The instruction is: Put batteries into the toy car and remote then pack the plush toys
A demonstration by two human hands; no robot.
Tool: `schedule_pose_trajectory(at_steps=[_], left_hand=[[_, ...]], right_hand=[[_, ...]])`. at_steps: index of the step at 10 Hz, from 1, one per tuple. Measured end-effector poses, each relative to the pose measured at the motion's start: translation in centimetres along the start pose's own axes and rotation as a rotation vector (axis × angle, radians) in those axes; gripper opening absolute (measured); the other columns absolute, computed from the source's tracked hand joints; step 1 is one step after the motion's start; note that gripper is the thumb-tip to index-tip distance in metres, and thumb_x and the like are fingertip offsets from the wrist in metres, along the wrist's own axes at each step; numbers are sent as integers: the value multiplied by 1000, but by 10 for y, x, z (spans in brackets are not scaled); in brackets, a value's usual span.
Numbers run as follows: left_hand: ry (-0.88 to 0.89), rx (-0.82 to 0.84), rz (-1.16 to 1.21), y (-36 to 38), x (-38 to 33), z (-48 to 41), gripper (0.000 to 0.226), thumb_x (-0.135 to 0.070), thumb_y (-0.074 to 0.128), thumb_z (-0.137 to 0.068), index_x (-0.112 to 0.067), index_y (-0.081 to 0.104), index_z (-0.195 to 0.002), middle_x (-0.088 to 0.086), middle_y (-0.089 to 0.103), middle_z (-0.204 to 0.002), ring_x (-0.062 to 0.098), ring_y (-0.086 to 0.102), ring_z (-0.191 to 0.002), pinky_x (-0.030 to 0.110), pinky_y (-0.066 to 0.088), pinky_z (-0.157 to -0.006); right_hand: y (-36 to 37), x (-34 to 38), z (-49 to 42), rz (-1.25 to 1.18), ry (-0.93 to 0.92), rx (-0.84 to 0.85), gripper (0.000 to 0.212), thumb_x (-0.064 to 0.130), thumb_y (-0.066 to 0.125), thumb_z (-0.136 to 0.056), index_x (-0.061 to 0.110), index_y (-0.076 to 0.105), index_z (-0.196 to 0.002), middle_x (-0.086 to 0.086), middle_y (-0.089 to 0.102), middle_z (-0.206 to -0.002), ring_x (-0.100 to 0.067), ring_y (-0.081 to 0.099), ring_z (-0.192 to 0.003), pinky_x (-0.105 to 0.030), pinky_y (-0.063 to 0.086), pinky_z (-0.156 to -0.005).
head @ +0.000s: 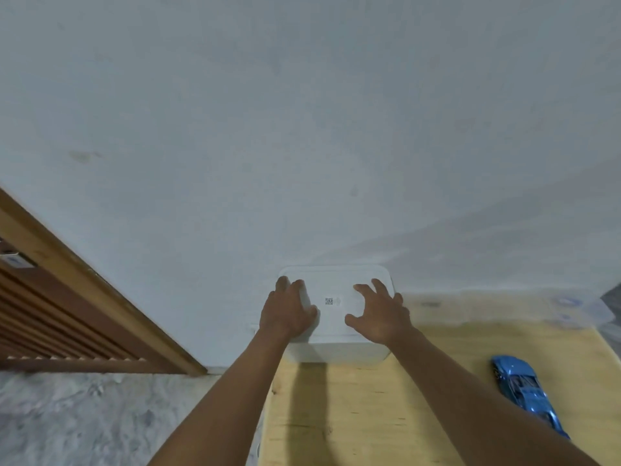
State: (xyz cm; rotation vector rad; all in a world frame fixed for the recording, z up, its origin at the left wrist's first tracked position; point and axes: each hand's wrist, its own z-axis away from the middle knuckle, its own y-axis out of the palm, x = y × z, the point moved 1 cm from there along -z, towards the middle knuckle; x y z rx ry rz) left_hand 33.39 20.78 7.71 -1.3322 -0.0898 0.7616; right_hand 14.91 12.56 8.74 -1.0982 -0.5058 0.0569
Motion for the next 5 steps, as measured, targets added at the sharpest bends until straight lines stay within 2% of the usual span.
schedule_pose_trajectory(at_steps=[1,2,3,4,5], left_hand=[[37,-11,-73,6,6,-3,63,-52,54,-96,-17,35,-145,6,24,-160,34,52,-123,42,48,-95],[52,53,-105,6,11,-5,75,-55,46,-101,-14,18,-158,5,2,-172,38,44,-137,45,42,-104],[51,126,-161,14,13,-3,82,-53,32,-107,-9,-9,-163,9,-18,-171,43,6,-156,48,18,-126],[49,153,-141,3,11,-1,82,-52,34,-107,-10,-8,-163,11,-18,-171,43,4,-156,52,16,-126],[95,177,-36,-16,18,4,78,-49,44,-105,-20,3,-164,8,-8,-172,35,21,-155,54,26,-121]], right_hand=[[13,-11,-5,-8,-58,20,84,67,51,-82,42,20,-155,7,4,-168,-39,14,-151,-50,27,-120],[20,-24,-3,41,-104,50,83,74,38,-88,46,2,-157,11,-12,-168,-40,-8,-154,-57,20,-122],[21,-29,3,104,-111,81,76,72,30,-95,50,-11,-155,14,-27,-164,-35,-20,-152,-60,16,-121],[15,-23,5,108,-88,117,76,73,30,-95,51,-12,-154,15,-31,-162,-33,-24,-152,-62,8,-121],[-4,-17,9,102,-127,148,82,69,43,-94,46,-4,-157,8,-26,-165,-33,-20,-153,-60,5,-122]])
